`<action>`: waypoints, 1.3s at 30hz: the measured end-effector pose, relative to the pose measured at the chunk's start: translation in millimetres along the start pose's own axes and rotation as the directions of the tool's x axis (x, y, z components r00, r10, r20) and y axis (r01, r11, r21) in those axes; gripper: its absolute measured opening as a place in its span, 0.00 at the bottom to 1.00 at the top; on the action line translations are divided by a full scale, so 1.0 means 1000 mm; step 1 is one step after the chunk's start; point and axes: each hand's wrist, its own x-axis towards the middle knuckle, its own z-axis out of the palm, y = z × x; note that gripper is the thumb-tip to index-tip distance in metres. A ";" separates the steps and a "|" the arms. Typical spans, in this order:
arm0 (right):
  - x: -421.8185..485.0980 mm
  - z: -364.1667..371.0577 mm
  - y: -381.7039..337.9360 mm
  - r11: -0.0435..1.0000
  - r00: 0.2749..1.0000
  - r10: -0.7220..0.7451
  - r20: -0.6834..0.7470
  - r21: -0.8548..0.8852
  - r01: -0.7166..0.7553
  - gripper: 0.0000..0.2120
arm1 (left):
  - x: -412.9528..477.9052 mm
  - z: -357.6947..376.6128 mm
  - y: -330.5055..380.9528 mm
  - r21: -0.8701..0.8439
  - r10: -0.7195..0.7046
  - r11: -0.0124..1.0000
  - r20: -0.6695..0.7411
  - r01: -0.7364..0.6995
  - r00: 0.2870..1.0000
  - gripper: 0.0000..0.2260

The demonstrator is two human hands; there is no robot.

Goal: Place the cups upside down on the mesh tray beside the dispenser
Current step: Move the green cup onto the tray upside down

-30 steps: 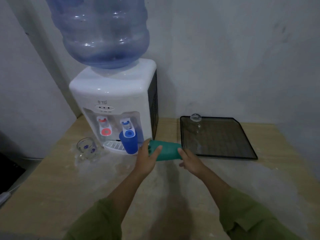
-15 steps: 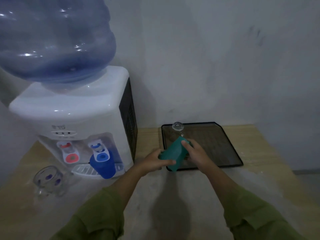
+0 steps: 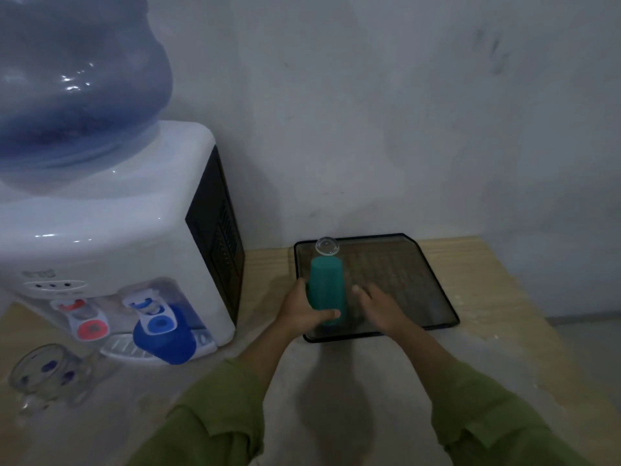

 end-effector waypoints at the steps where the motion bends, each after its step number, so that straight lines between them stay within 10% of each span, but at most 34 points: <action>1: 0.000 0.001 0.010 0.992 0.997 0.030 0.066 -0.121 -0.021 0.24 | 0.000 0.004 -0.001 0.023 0.005 1.000 -0.026 -0.005 1.000 0.35; 8: -0.001 -0.001 0.064 0.749 0.968 0.018 0.251 -0.645 0.153 0.28 | -0.003 0.031 -0.007 0.083 0.040 0.996 -0.119 -0.030 0.992 0.39; 28: 0.005 0.003 0.083 0.745 0.959 0.007 0.283 -0.641 0.184 0.31 | -0.008 0.051 -0.021 0.179 -0.002 0.983 -0.161 0.031 0.987 0.34; 39: -0.032 0.054 0.053 0.715 0.886 -0.463 -0.030 -0.603 0.353 0.11 | -0.069 0.003 -0.061 0.246 0.102 0.969 -0.259 -0.036 0.960 0.22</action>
